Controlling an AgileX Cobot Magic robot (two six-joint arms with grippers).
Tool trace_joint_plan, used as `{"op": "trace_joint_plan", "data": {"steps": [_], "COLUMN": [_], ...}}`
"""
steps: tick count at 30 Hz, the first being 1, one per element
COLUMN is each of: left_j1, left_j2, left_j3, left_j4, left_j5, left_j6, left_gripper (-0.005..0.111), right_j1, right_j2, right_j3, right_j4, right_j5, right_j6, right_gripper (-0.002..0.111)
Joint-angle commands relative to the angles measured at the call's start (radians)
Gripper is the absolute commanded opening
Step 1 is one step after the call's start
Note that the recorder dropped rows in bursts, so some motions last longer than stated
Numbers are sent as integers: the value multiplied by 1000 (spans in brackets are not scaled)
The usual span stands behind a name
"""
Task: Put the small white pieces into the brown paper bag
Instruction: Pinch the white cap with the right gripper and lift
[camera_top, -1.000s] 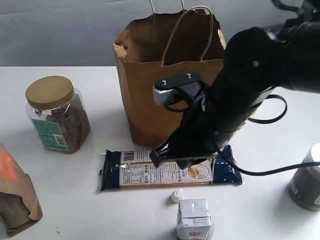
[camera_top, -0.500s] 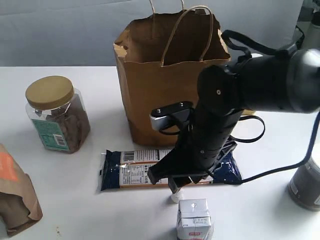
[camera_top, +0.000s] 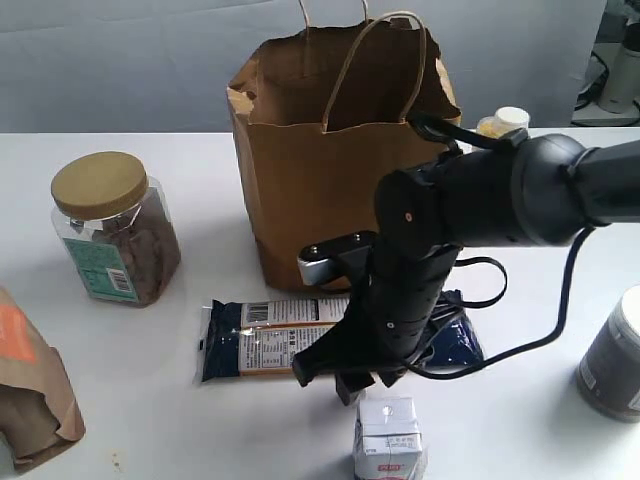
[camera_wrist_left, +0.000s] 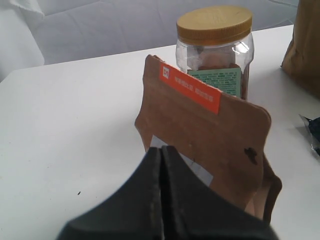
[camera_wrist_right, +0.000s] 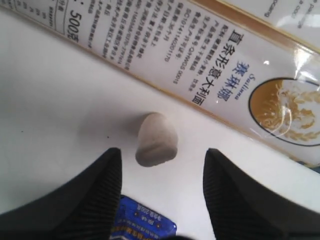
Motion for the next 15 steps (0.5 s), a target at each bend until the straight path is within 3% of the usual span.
{"op": "trace_joint_plan", "data": {"steps": [1, 4, 9, 12, 15], "left_j1": [-8, -8, -8, -8, -8], "left_j2": [-3, -3, -3, -3, -3], "left_j3": [3, 3, 3, 3, 3], "left_j4": [-9, -9, -9, -9, -9], "left_j5": [-6, -6, -6, -6, -6], "left_j6": [-2, -2, -2, -2, -2], "left_gripper": [0, 0, 0, 0, 0], "right_j1": [2, 2, 2, 2, 2], "right_j2": [32, 49, 51, 51, 51], "right_j3": [0, 0, 0, 0, 0], "right_j4": [7, 7, 3, 0, 0], "right_j5": [-15, -48, -79, -79, -77], "right_j6": [3, 10, 15, 12, 7], "right_gripper": [47, 43, 12, 0, 0]}}
